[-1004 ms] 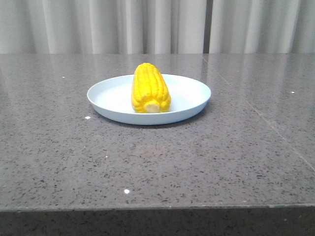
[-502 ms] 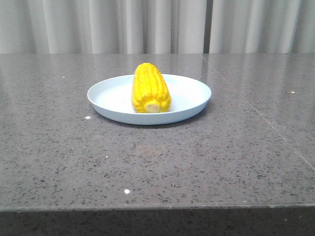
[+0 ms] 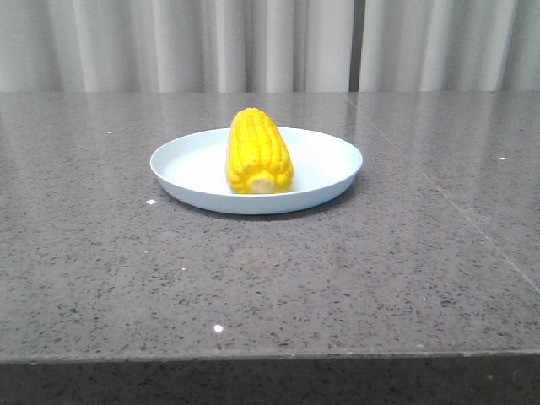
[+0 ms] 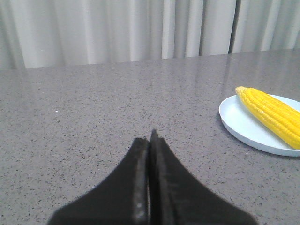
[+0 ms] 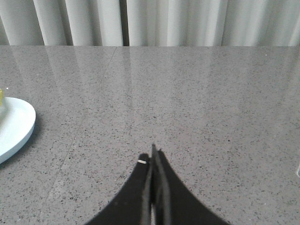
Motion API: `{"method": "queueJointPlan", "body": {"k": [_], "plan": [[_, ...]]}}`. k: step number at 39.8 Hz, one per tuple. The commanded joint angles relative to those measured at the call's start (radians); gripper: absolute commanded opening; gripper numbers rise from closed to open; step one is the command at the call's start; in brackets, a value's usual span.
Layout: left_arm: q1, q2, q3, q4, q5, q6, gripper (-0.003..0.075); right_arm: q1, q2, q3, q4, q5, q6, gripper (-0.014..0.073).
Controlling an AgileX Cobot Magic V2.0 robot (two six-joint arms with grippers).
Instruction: Place corn on plate with both arms
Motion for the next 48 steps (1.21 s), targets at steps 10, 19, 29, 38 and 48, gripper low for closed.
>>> {"method": "queueJointPlan", "body": {"k": [10, 19, 29, 38, 48], "plan": [[-0.004, -0.023, 0.066, -0.25, -0.259, 0.216, -0.002, -0.004, 0.008, -0.023, -0.008, -0.085, -0.006, -0.0069], [0.07, -0.023, 0.185, -0.287, -0.385, 0.216, -0.002, -0.004, 0.008, -0.023, -0.008, -0.085, -0.006, -0.0069], [0.298, -0.023, 0.353, -0.425, -0.513, 0.322, -0.002, -0.004, 0.008, -0.023, -0.008, -0.085, -0.006, -0.0069], [0.375, -0.023, 0.41, -0.396, -0.553, 0.282, -0.002, -0.004, 0.008, -0.023, -0.008, -0.085, -0.006, -0.0069], [0.375, -0.023, 0.41, -0.396, -0.576, 0.282, -0.002, -0.004, 0.008, -0.023, -0.008, -0.085, -0.006, -0.0069]]}}
